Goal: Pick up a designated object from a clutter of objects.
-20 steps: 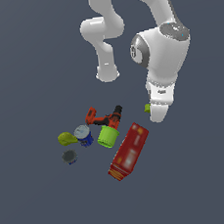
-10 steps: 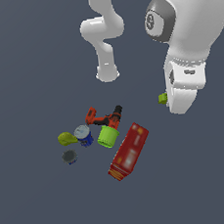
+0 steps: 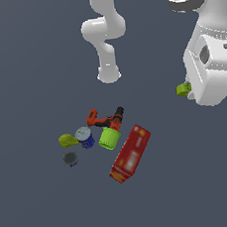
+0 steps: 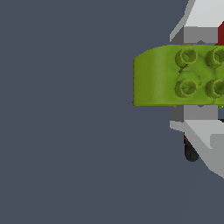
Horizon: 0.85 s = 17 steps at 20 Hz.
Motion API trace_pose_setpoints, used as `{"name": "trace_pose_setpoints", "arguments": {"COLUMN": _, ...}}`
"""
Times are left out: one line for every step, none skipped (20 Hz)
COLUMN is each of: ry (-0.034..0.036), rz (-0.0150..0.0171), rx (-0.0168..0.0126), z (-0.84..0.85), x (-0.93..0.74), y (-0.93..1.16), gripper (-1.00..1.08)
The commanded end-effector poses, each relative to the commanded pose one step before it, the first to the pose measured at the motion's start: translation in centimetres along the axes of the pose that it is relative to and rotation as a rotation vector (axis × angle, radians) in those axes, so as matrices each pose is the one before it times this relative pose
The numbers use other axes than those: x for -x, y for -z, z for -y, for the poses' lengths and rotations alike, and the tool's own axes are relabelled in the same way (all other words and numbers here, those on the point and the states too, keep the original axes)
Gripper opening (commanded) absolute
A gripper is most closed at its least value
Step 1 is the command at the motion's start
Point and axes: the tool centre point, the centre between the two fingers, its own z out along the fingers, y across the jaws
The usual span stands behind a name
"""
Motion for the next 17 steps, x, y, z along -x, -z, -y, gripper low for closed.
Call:
{"name": "trace_pose_setpoints", "arguments": {"ry": -0.00046, "rz": 0.00051, "rx": -0.00030, "z": -0.471, "x": -0.576, "y": 1.317, "gripper": -1.00}}
{"name": "trace_pose_setpoints", "arguments": {"ry": -0.00045, "rz": 0.00041, "rx": 0.00032, "z": -0.166, "x": -0.188, "y": 0.426, "gripper": -1.00}}
{"name": "trace_pose_setpoints", "arguments": {"ry": 0.00000, "rz": 0.00000, "rx": 0.00000, "z": -0.148, "x": -0.180, "y": 0.388, "gripper": -1.00}}
{"name": "trace_pose_setpoints", "arguments": {"ry": 0.00000, "rz": 0.00000, "rx": 0.00000, "z": -0.137, "x": -0.165, "y": 0.353, "gripper": -1.00}}
{"name": "trace_pose_setpoints", "arguments": {"ry": 0.00000, "rz": 0.00000, "rx": 0.00000, "z": -0.126, "x": -0.150, "y": 0.320, "gripper": -1.00}}
{"name": "trace_pose_setpoints", "arguments": {"ry": -0.00023, "rz": 0.00034, "rx": 0.00026, "z": -0.114, "x": -0.137, "y": 0.289, "gripper": -1.00}}
{"name": "trace_pose_setpoints", "arguments": {"ry": 0.00000, "rz": 0.00000, "rx": 0.00000, "z": -0.105, "x": -0.122, "y": 0.258, "gripper": -1.00}}
{"name": "trace_pose_setpoints", "arguments": {"ry": 0.00000, "rz": 0.00000, "rx": 0.00000, "z": -0.094, "x": -0.109, "y": 0.229, "gripper": -1.00}}
{"name": "trace_pose_setpoints", "arguments": {"ry": 0.00000, "rz": 0.00000, "rx": 0.00000, "z": -0.084, "x": -0.096, "y": 0.202, "gripper": -1.00}}
{"name": "trace_pose_setpoints", "arguments": {"ry": 0.00000, "rz": 0.00000, "rx": 0.00000, "z": -0.074, "x": -0.084, "y": 0.175, "gripper": -1.00}}
{"name": "trace_pose_setpoints", "arguments": {"ry": 0.00006, "rz": 0.00038, "rx": 0.00030, "z": -0.050, "x": -0.090, "y": 0.151, "gripper": -1.00}}
{"name": "trace_pose_setpoints", "arguments": {"ry": 0.00000, "rz": 0.00000, "rx": 0.00000, "z": -0.054, "x": -0.060, "y": 0.125, "gripper": -1.00}}
{"name": "trace_pose_setpoints", "arguments": {"ry": 0.00000, "rz": 0.00000, "rx": 0.00000, "z": -0.045, "x": -0.049, "y": 0.101, "gripper": -1.00}}
{"name": "trace_pose_setpoints", "arguments": {"ry": 0.00000, "rz": 0.00000, "rx": 0.00000, "z": -0.035, "x": -0.038, "y": 0.078, "gripper": -1.00}}
{"name": "trace_pose_setpoints", "arguments": {"ry": 0.00000, "rz": 0.00000, "rx": 0.00000, "z": -0.025, "x": -0.027, "y": 0.056, "gripper": -1.00}}
{"name": "trace_pose_setpoints", "arguments": {"ry": 0.00000, "rz": 0.00000, "rx": 0.00000, "z": -0.015, "x": -0.016, "y": 0.033, "gripper": -1.00}}
{"name": "trace_pose_setpoints", "arguments": {"ry": 0.00000, "rz": 0.00000, "rx": 0.00000, "z": -0.005, "x": -0.005, "y": 0.011, "gripper": -1.00}}
